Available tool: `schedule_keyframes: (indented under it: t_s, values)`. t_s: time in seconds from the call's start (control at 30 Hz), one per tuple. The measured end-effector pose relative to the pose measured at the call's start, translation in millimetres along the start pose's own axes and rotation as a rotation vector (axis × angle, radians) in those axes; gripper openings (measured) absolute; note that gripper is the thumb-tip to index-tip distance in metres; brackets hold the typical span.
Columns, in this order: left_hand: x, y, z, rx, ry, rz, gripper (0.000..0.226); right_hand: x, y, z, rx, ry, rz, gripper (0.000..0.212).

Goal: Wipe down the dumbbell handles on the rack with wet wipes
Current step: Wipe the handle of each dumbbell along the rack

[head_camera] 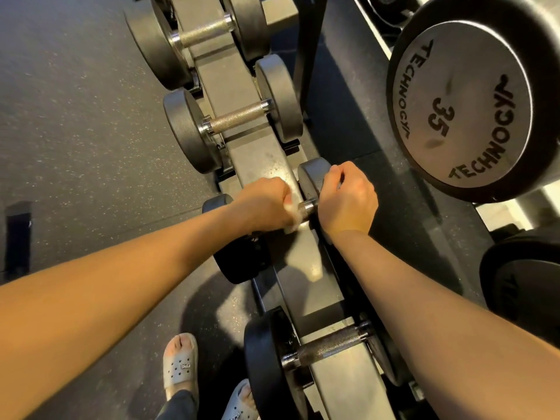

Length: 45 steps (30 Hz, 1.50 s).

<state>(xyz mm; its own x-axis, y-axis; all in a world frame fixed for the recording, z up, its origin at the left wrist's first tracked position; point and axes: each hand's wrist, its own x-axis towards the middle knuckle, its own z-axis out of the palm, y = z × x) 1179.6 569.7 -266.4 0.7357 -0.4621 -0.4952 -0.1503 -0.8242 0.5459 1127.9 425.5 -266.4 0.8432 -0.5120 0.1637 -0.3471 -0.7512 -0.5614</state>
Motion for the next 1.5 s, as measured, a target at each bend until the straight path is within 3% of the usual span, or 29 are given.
schedule_keyframes:
  t_s: [0.07, 0.2, 0.33, 0.43, 0.47, 0.57, 0.63, 0.73, 0.87, 0.93, 1.07, 1.13, 1.23, 1.33, 1.5]
  values:
    - [4, 7, 5, -0.176, 0.077, 0.102, 0.025, 0, 0, 1, -0.016, 0.022, -0.003, 0.025]
    - [4, 11, 12, 0.117, 0.169, 0.203, 0.017, 0, -3, -1, -0.015, -0.002, 0.016, 0.025]
    - [-20, -5, 2, 0.481, 0.008, 0.288, 0.025, 1, -3, -4, -0.001, -0.037, 0.032, 0.026]
    - [-26, -9, -11, 0.659, -0.125, 0.171, 0.020, 1, -2, -4, 0.003, -0.042, 0.043, 0.027]
    - [-22, -8, -16, 0.581, -0.126, 0.126, 0.024, 1, -2, -4, 0.000, -0.043, 0.040, 0.028]
    - [-2, 3, -15, 0.051, 0.027, 0.121, 0.024, 0, -2, -2, -0.015, -0.011, 0.019, 0.027]
    - [6, 9, -3, -0.117, 0.109, 0.132, 0.020, 0, -2, -2, -0.030, -0.005, 0.014, 0.026]
    - [13, -5, 7, -0.030, 0.126, 0.056, 0.006, 0, -1, -3, -0.008, -0.037, 0.029, 0.026]
    - [14, -25, -5, 0.285, -0.067, -0.043, 0.018, 0, 0, -3, -0.006, -0.044, 0.029, 0.027]
    - [13, -27, -11, 0.290, -0.070, -0.067, 0.019, 0, 0, -2, -0.006, -0.040, 0.023, 0.027]
    - [22, -11, -9, -0.394, 0.027, -0.148, 0.002, -1, -1, -2, -0.021, -0.012, 0.000, 0.027]
    - [23, 0, -1, -0.507, -0.009, -0.087, 0.005, -1, -1, -1, -0.025, 0.001, -0.008, 0.026]
    - [22, -1, 9, -0.393, -0.046, 0.035, 0.020, -1, -1, -1, -0.028, 0.014, -0.011, 0.025]
    - [15, -8, -2, -0.231, -0.106, 0.024, 0.025, -1, -1, -1, -0.026, 0.008, -0.017, 0.026]
    - [-2, -8, -31, 0.433, -0.361, 0.026, 0.029, 0, -1, -3, 0.000, -0.034, 0.013, 0.028]
